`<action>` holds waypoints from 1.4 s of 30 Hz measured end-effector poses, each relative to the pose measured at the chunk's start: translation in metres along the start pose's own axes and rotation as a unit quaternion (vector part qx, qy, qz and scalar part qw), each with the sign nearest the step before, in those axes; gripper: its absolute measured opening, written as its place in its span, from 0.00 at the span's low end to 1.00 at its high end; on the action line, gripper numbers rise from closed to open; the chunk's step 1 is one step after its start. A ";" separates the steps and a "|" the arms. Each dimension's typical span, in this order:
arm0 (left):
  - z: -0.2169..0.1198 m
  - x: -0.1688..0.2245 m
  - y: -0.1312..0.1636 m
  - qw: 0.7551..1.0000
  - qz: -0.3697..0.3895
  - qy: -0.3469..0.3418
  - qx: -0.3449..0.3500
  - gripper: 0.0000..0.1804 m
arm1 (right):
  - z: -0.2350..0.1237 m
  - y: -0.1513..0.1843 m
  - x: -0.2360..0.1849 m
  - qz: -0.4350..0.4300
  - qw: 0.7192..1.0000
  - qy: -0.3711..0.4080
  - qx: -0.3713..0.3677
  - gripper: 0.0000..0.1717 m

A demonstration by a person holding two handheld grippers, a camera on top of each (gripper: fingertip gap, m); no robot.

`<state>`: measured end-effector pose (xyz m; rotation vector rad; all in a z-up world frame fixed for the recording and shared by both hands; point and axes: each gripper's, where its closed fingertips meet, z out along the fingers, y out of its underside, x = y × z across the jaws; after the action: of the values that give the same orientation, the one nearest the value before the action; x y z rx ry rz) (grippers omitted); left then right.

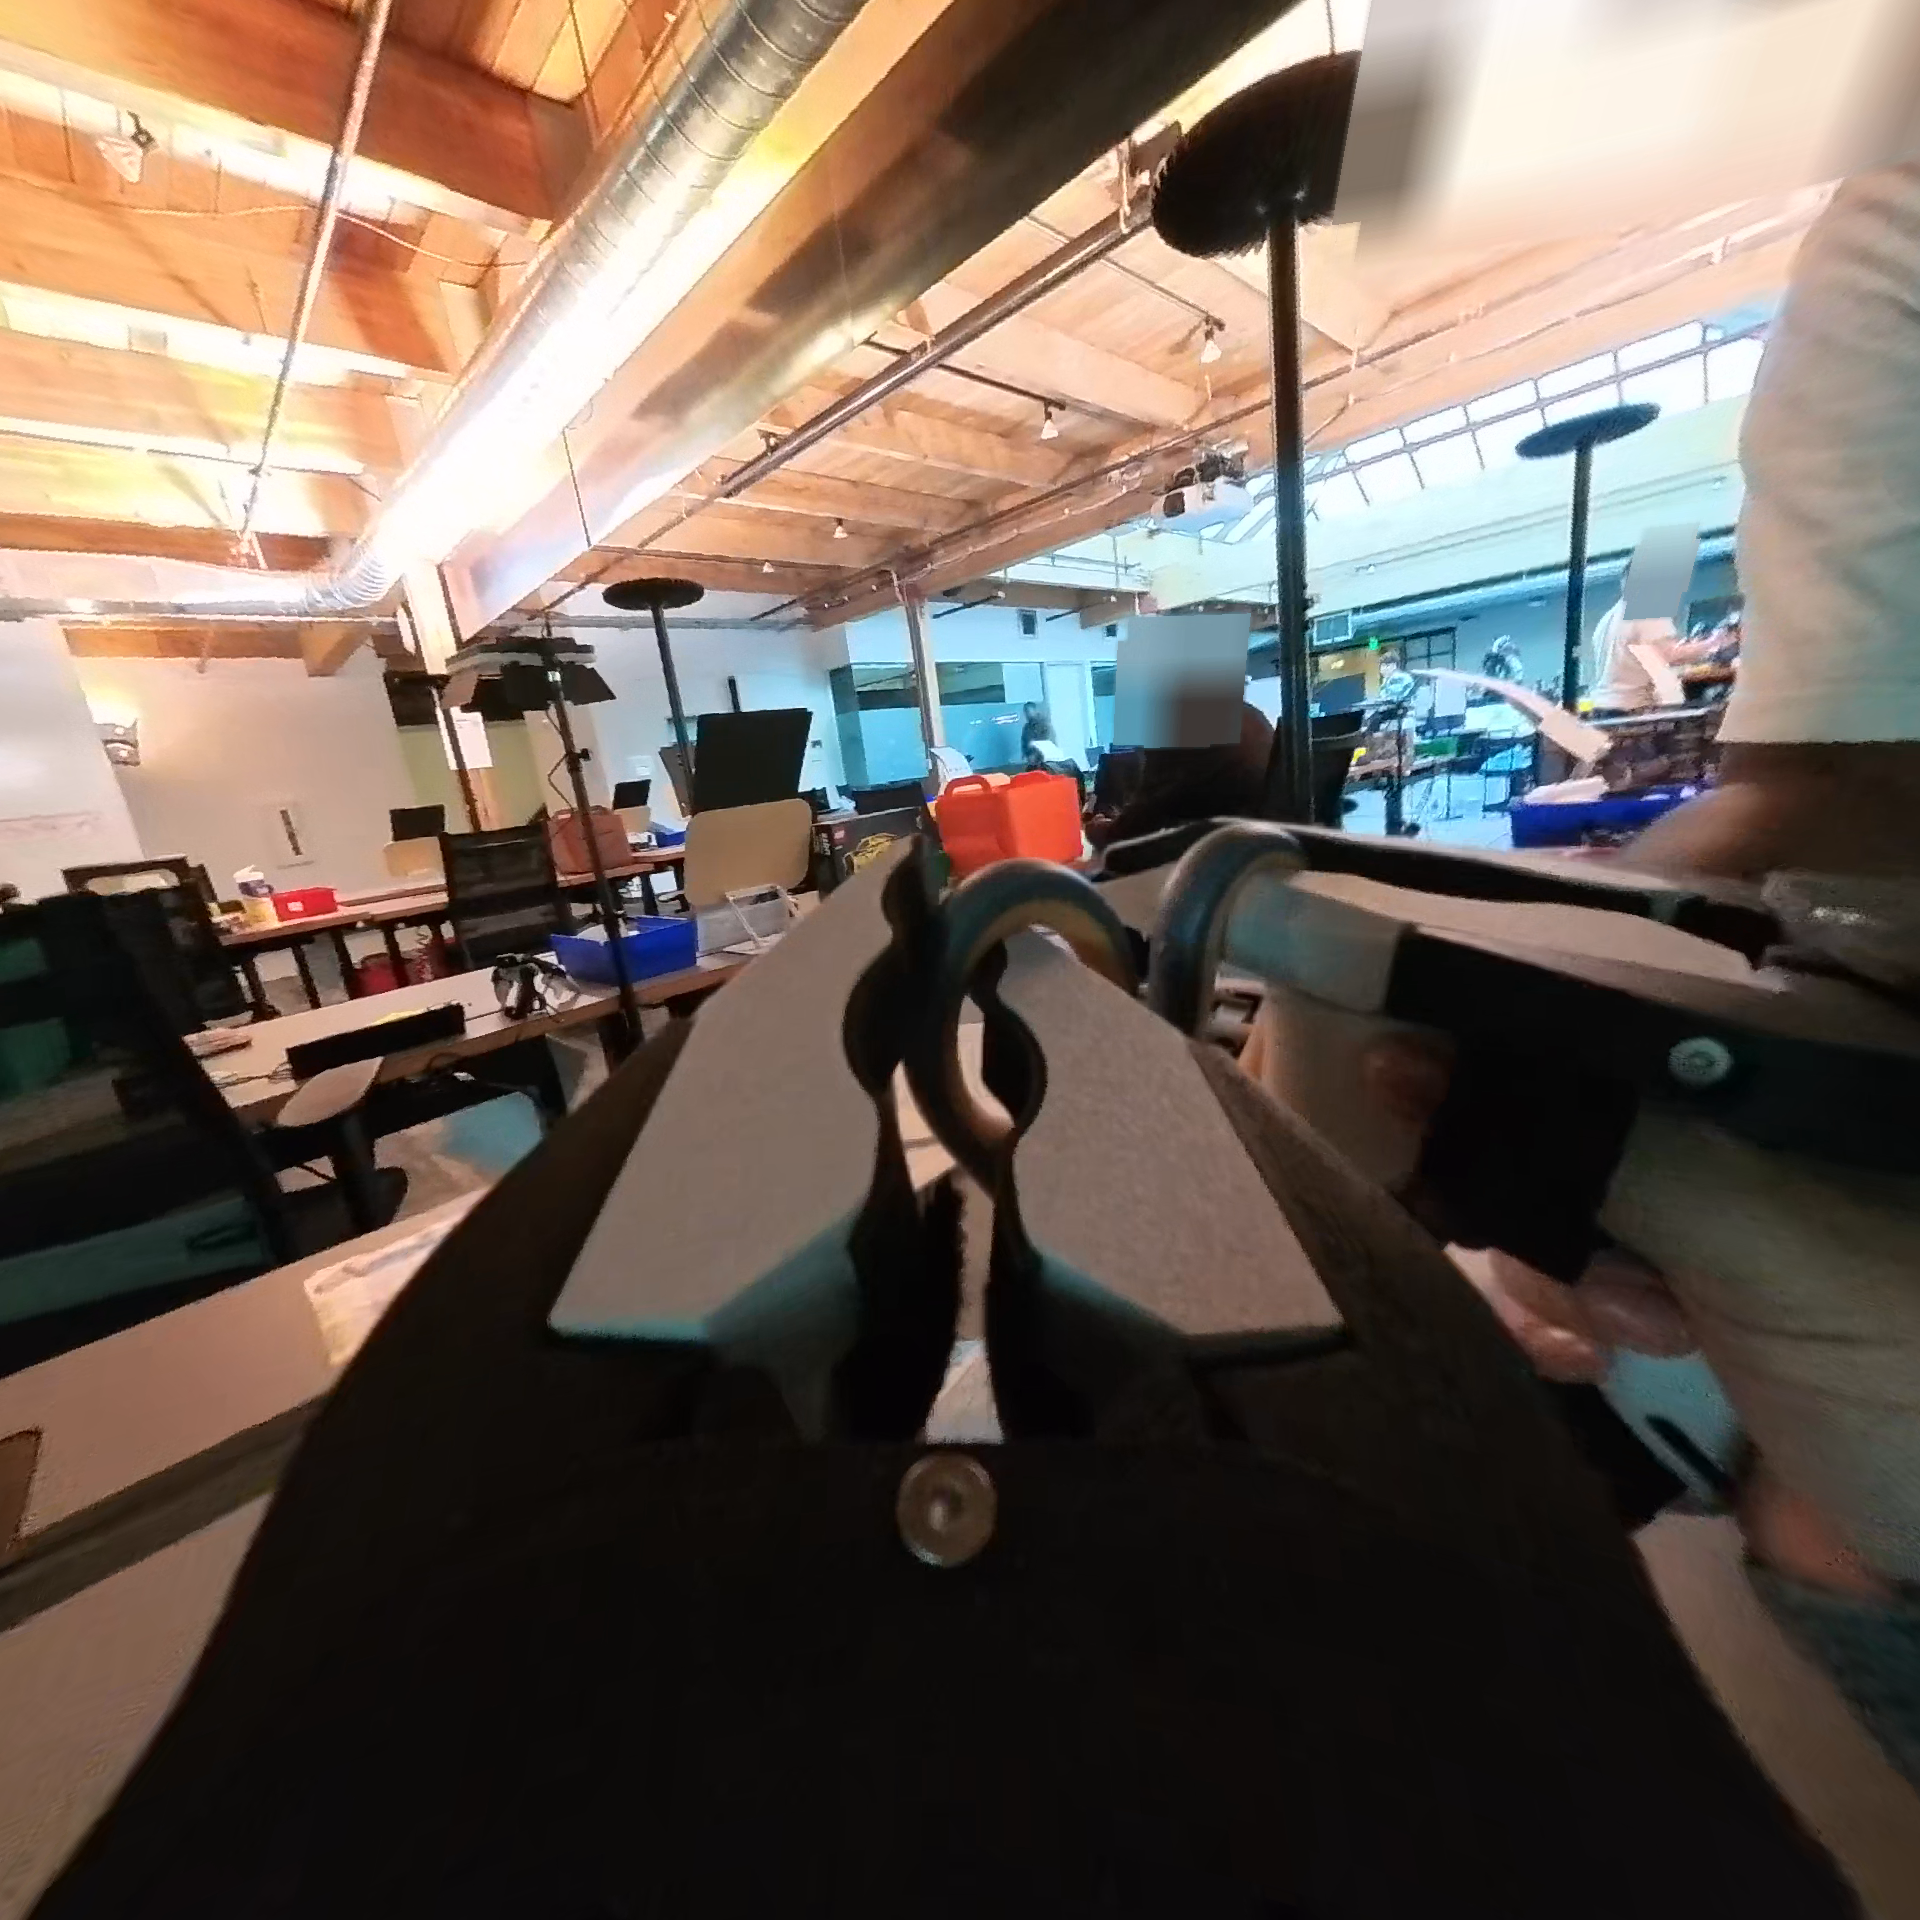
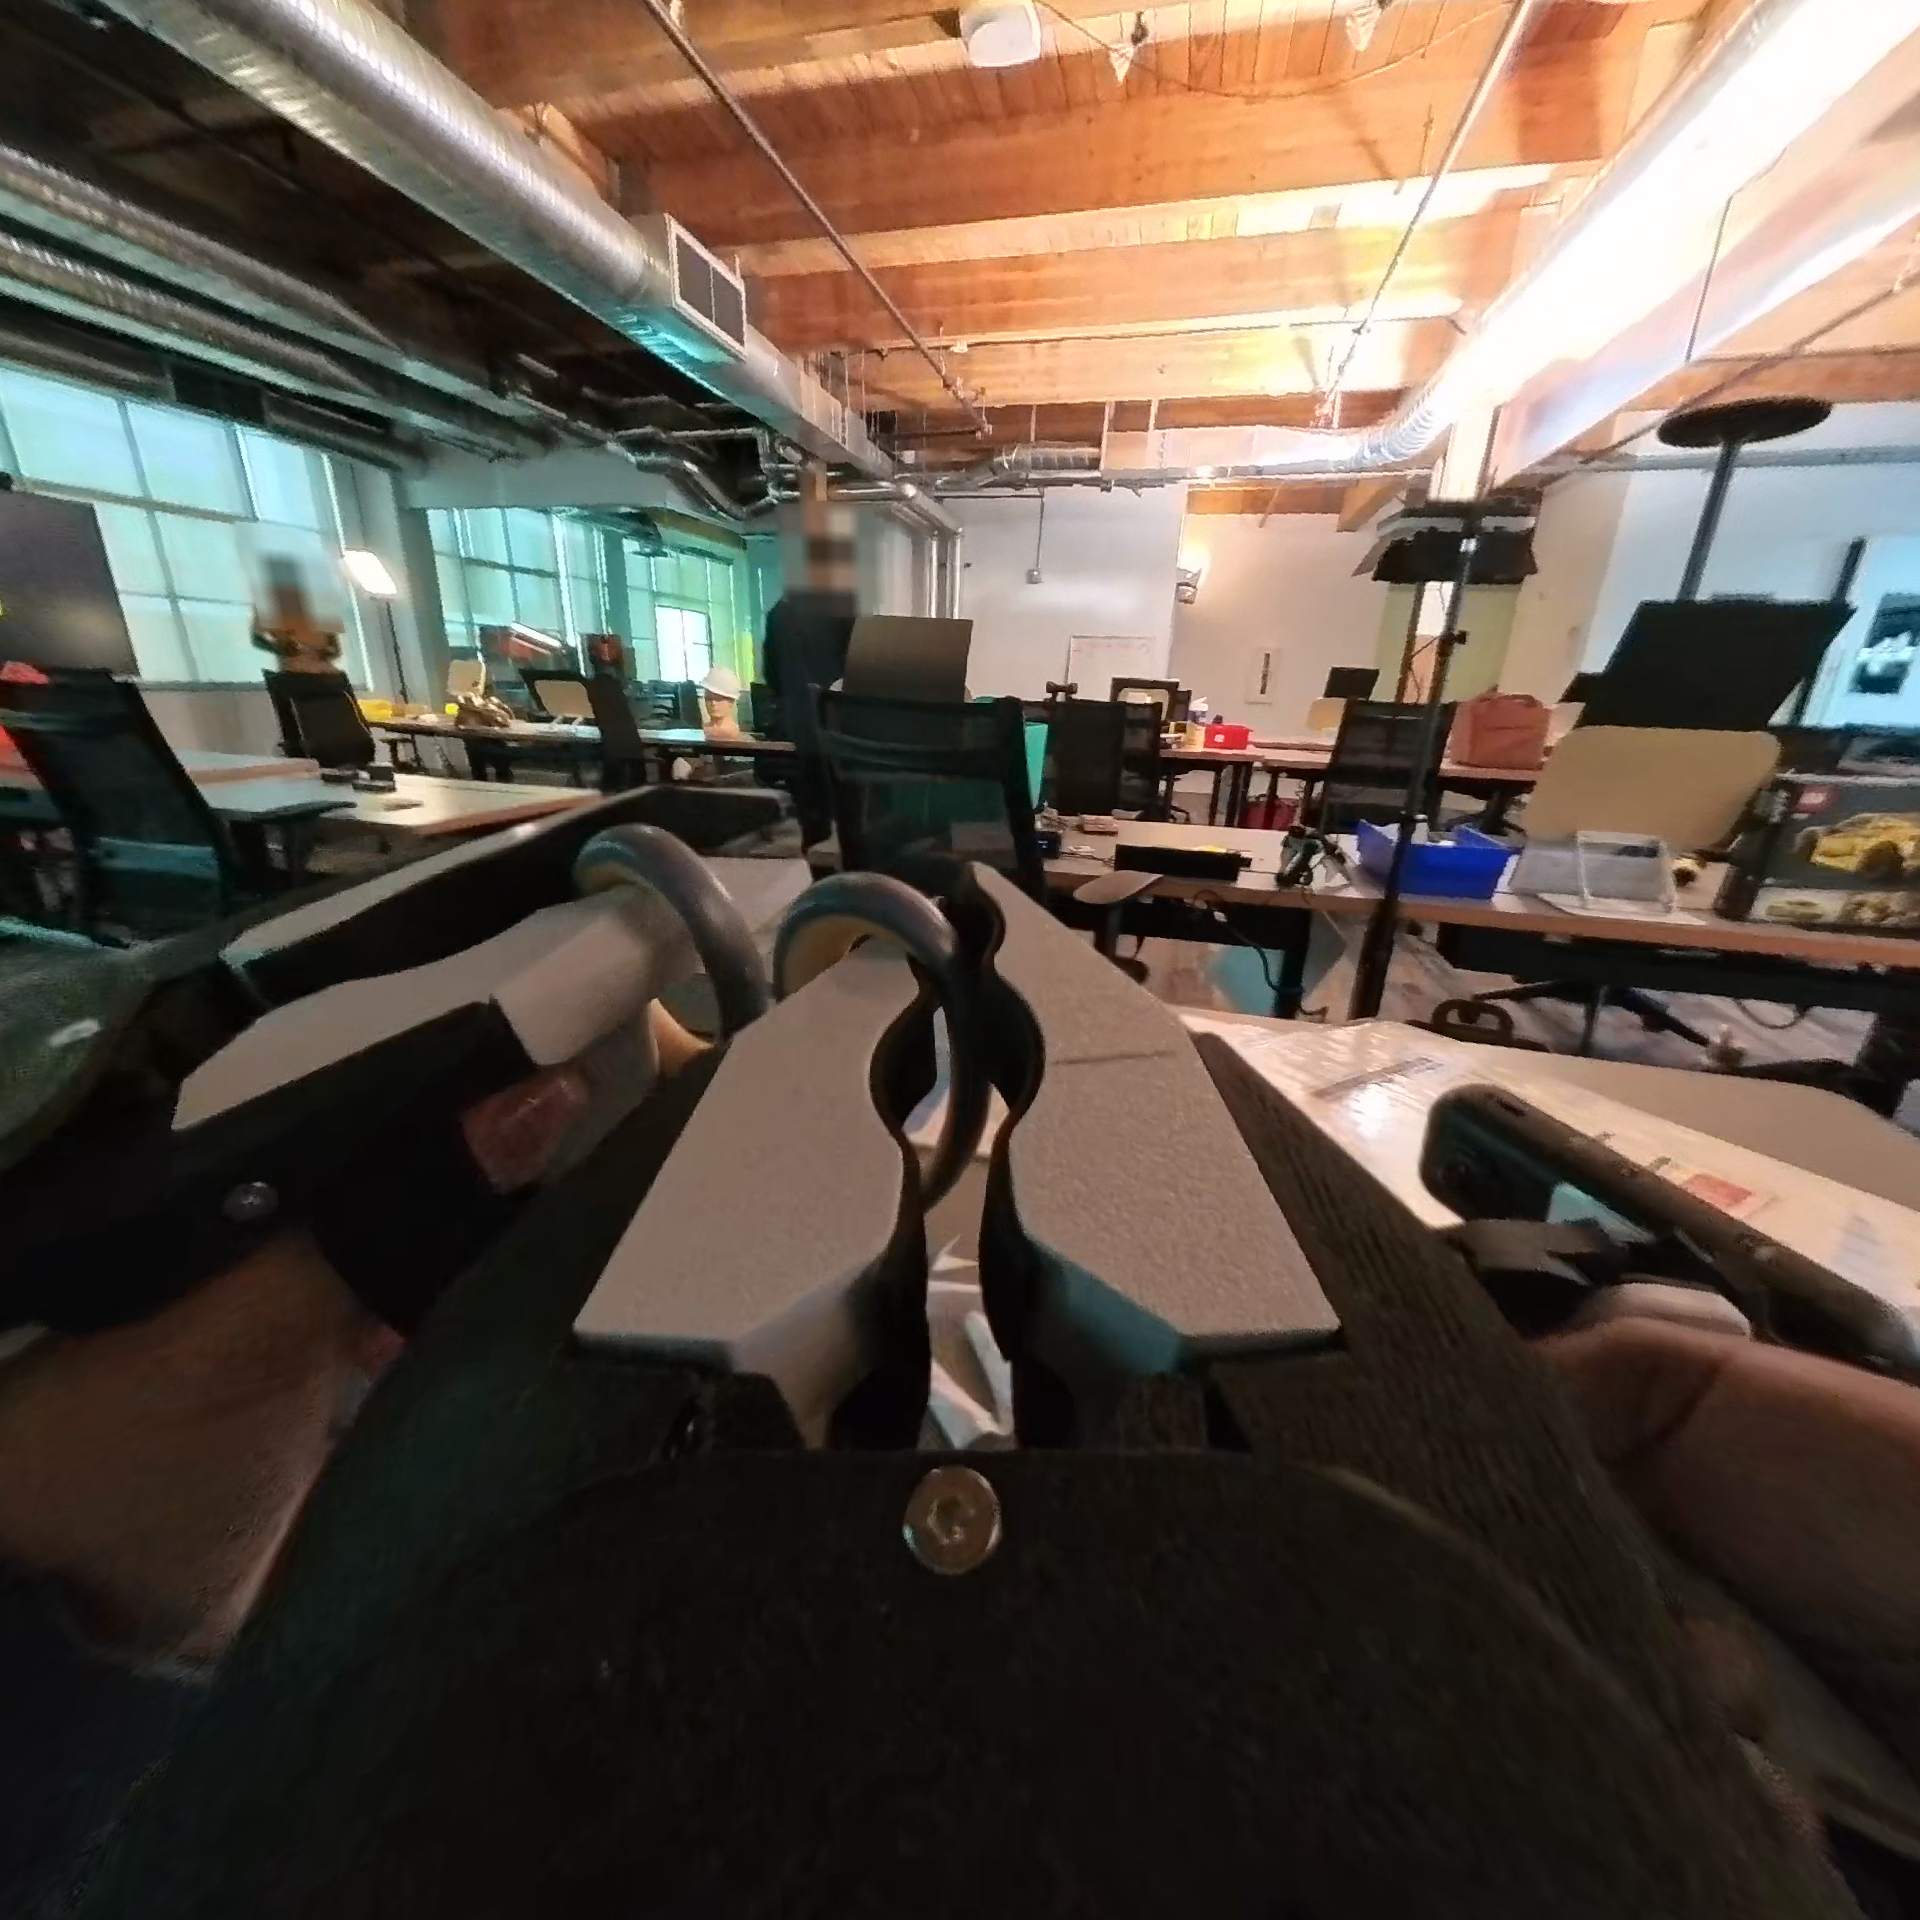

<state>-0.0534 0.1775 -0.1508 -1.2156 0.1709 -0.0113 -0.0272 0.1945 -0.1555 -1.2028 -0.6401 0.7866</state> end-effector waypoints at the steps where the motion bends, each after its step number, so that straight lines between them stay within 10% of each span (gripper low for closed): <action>1: 0.000 0.000 0.000 1.000 -0.005 -0.003 0.000 0.01 | 0.000 0.000 0.001 0.004 1.000 0.003 0.001 0.00; 26: -0.004 -0.035 -0.018 0.998 0.043 -0.023 0.025 0.00 | -0.019 -0.015 0.055 0.025 0.998 0.058 0.025 0.00; 42: 0.036 -0.045 0.043 0.996 0.044 -0.062 -0.051 0.00 | -0.004 0.016 0.094 -0.080 0.989 0.108 -0.054 0.00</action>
<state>-0.0966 0.2307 -0.1727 -1.3051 0.1170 0.1505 0.0279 0.2709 -0.1698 -1.2982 -0.5965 0.4844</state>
